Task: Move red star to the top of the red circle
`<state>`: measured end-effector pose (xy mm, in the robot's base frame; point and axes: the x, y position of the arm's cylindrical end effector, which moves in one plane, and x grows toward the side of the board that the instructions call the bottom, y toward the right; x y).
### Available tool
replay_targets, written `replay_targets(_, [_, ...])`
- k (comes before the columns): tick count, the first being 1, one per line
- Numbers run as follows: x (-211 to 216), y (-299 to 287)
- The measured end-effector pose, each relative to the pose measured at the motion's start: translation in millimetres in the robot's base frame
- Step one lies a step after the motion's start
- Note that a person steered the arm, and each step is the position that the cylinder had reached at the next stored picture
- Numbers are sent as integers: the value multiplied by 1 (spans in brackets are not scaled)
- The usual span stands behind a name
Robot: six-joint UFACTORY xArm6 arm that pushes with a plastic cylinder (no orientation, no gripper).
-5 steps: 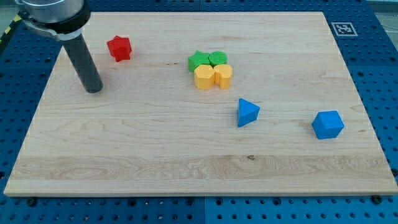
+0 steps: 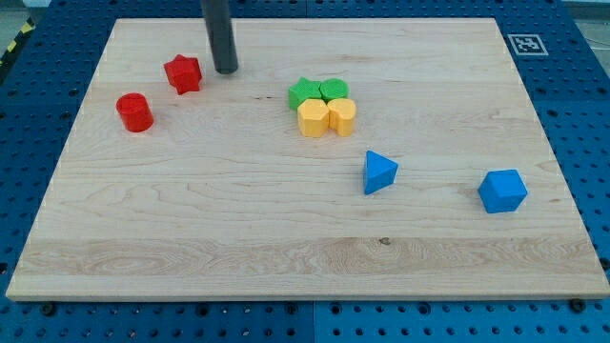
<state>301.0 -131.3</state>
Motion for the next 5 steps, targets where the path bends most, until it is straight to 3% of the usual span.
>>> replay_targets(3, [36, -72])
replay_targets(4, [24, -69])
replay_targets(5, [24, -29])
